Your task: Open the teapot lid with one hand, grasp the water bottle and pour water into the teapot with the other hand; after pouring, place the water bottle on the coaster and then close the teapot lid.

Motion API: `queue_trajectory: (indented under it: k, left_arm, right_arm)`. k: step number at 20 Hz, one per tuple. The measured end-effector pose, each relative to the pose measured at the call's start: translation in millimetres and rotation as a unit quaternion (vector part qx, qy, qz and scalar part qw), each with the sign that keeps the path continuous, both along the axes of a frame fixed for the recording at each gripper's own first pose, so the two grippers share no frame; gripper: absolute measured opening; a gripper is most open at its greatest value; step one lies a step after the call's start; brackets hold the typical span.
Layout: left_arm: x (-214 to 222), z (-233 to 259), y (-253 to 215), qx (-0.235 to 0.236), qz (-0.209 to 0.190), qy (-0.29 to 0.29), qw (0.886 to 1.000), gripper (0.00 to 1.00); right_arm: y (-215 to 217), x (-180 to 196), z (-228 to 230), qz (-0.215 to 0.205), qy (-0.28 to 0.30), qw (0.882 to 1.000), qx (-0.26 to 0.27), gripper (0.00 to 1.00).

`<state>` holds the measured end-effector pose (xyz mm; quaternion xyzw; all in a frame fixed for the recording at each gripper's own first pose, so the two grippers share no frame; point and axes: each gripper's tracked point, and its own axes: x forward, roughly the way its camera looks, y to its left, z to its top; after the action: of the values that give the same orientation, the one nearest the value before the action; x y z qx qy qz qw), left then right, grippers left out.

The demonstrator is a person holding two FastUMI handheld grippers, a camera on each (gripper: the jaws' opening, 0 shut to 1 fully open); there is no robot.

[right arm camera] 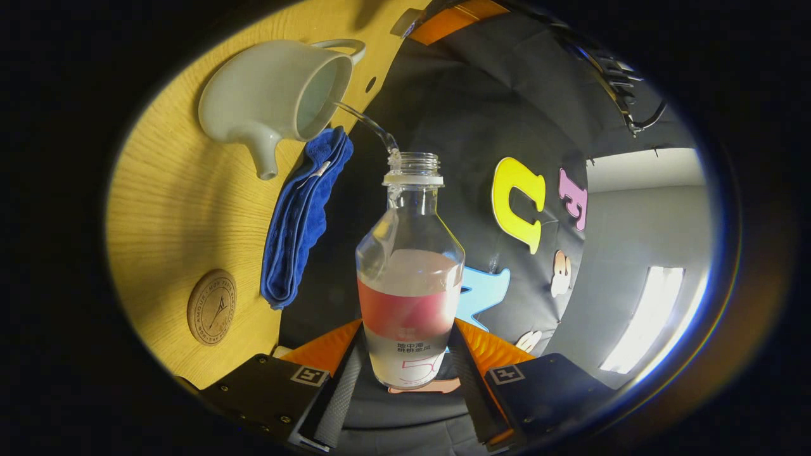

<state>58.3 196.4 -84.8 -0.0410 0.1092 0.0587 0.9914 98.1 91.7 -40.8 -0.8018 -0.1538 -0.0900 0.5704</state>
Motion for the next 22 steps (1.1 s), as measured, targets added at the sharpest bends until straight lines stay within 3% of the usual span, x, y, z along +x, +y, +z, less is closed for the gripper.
queue_trajectory:
  k: [22]
  left_arm:
    - [-1.5, -1.8, -4.1, 0.001, -0.007, 0.004, 1.000, 0.17]
  right_arm:
    - [6.0, -4.8, 3.0, 0.011, -0.021, 0.999, -0.042, 0.77]
